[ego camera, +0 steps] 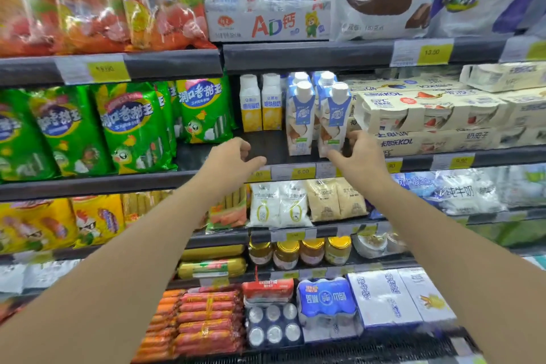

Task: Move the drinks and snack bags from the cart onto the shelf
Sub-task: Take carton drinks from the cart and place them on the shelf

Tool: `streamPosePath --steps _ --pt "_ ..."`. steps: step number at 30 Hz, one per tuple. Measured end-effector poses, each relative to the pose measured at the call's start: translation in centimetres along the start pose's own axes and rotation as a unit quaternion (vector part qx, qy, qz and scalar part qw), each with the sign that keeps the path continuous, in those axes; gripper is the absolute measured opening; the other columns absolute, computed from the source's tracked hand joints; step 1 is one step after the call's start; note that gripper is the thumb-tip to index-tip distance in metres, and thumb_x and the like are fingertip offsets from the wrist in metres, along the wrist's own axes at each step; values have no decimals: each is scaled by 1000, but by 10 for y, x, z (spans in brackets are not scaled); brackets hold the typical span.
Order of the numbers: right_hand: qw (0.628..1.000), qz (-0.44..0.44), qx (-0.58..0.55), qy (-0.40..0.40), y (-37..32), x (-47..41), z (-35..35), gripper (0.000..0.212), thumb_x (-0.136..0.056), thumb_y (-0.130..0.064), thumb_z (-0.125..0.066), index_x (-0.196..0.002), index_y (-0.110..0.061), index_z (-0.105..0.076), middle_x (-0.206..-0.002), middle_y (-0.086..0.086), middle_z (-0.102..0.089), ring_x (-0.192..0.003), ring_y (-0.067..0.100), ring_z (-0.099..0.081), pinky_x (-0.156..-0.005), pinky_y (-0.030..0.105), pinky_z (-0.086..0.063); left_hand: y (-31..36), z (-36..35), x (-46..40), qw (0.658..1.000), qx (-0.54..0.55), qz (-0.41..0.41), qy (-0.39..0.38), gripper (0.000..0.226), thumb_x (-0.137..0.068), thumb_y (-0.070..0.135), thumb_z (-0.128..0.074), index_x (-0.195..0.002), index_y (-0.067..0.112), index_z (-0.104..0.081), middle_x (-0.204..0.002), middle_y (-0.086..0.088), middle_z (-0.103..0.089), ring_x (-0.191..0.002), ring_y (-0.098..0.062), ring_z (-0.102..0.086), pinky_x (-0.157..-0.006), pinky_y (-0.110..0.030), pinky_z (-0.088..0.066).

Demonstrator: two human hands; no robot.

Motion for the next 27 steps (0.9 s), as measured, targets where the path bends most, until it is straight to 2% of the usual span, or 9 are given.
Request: streamPosePath --steps 2,4,7,9,11,14,19,23,27 --pt "999 12 47 8 -13 22 -7 35 -88 -35 -67 -113 -11 -59 -108 6 -61 -95 21 -59 -69 28 -44 -24 18 22 1000 -21 -2 -8 60 -90 47 -63 -136 11 -53 -128 -3 -62 -114 -20 -59 -92 -30 -46" --pt "994 31 105 -10 -31 48 -25 41 -91 -32 -63 -123 -7 -56 -118 10 -56 -103 24 -56 -79 29 -42 -54 37 47 999 -47 2 -14 58 -92 44 -62 -137 10 -52 -132 -5 -61 -117 -22 -58 -94 -31 -47" --pt "979 71 166 -97 -66 94 -68 47 -92 -36 -63 -125 -3 -58 -123 13 -59 -105 28 -58 -87 31 -44 -109 68 89 994 -104 28 -32 59 -93 44 -61 -139 9 -51 -139 -11 -55 -126 -29 -53 -103 -37 -44" --pt "964 99 190 -159 -92 125 -103 51 -91 -39 -64 -125 -2 -58 -126 16 -60 -115 31 -57 -96 38 -46 -153 88 120 990 -119 50 -50 58 -92 45 -61 -135 7 -52 -137 -14 -56 -123 -31 -55 -101 -39 -46" --pt "947 134 214 -201 -124 158 -140 50 -89 -42 -65 -120 -3 -60 -121 17 -61 -116 33 -55 -94 38 -45 -196 113 154 986 -144 72 -51 57 -91 47 -62 -128 4 -55 -132 -18 -59 -119 -33 -56 -98 -41 -47" --pt "912 213 252 -242 -174 208 -192 50 -86 -54 -64 -105 -7 -63 -107 15 -64 -106 34 -58 -86 40 -49 -257 154 208 974 -193 107 -52 66 -92 48 -60 -138 2 -46 -141 -20 -51 -128 -34 -49 -103 -38 -41" --pt "833 353 300 -301 -245 289 -271 70 -90 -58 -54 -142 -11 -44 -146 11 -44 -135 31 -39 -109 44 -38 -343 227 301 952 -240 185 -37 72 -88 59 -55 -138 9 -46 -137 -14 -53 -125 -32 -52 -104 -44 -44" --pt "795 425 293 -318 -299 342 -330 72 -91 -58 -54 -145 -12 -40 -148 10 -41 -135 31 -38 -108 44 -37 -397 274 373 934 -251 255 -12 81 -89 63 -51 -147 9 -36 -150 -14 -42 -136 -31 -42 -110 -45 -38" --pt "747 487 285 -352 -344 394 -391 75 -91 -57 -54 -147 -11 -37 -150 12 -39 -137 33 -37 -109 45 -39 -443 304 435 914 -240 326 -10 81 -92 63 -48 -148 5 -34 -153 -16 -35 -134 -33 -42 -106 -46 -42"
Point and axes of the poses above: each hand's wrist, its own x-axis away from the middle knuckle, its own z-axis out of the back of the hand, y = z × x, the point moved 3 cm from there along -x, towards the middle knuckle
